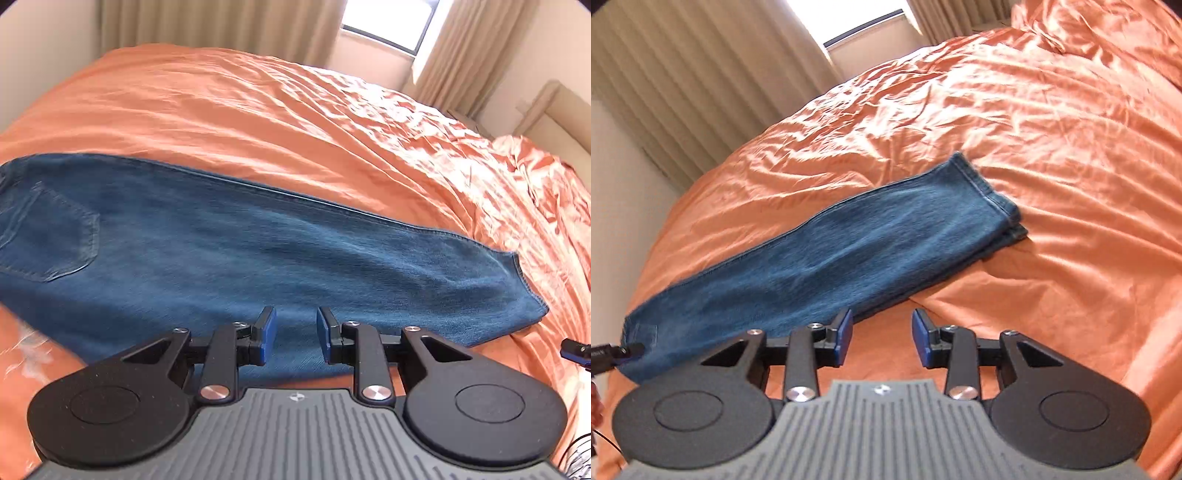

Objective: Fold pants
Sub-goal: 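Release the left tool and grasp the leg hem with the right tool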

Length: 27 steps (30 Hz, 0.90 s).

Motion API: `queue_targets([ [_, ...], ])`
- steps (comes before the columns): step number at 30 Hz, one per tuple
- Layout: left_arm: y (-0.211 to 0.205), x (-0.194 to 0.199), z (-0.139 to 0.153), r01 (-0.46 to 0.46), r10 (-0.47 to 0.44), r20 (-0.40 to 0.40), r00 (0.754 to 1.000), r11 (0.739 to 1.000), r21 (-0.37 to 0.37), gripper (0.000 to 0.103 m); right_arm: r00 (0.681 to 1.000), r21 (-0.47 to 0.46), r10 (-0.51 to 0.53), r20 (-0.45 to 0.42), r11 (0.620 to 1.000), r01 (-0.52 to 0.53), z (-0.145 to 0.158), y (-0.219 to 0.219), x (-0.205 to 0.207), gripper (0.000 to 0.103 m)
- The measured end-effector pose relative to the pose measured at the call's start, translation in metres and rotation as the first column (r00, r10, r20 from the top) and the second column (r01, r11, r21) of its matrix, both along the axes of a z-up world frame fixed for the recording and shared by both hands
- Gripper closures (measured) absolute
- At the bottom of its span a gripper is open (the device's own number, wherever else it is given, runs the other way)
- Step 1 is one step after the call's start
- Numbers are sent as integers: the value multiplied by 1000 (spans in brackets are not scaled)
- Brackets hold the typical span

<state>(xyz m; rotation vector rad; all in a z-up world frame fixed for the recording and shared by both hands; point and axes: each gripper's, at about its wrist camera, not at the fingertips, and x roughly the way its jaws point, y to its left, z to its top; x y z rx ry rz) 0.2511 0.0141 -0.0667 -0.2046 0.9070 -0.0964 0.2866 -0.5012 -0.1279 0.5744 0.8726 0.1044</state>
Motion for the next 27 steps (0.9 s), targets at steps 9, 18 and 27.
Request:
queue_targets([
  [9,-37,63,-46,101,-100,-18,995,993,57,73,967,350,-225,-122,902,254,-71,-77,43,49],
  [18,-60,117,-68,168,-169,16,986,985,23,73,946,463,-262,-191,826,323,-126,-104,88,72],
  [27,-109,157,-80,282,-285,25,958,954,99,73,972,382,-233,-26,896,225,-93,-101,94,99],
])
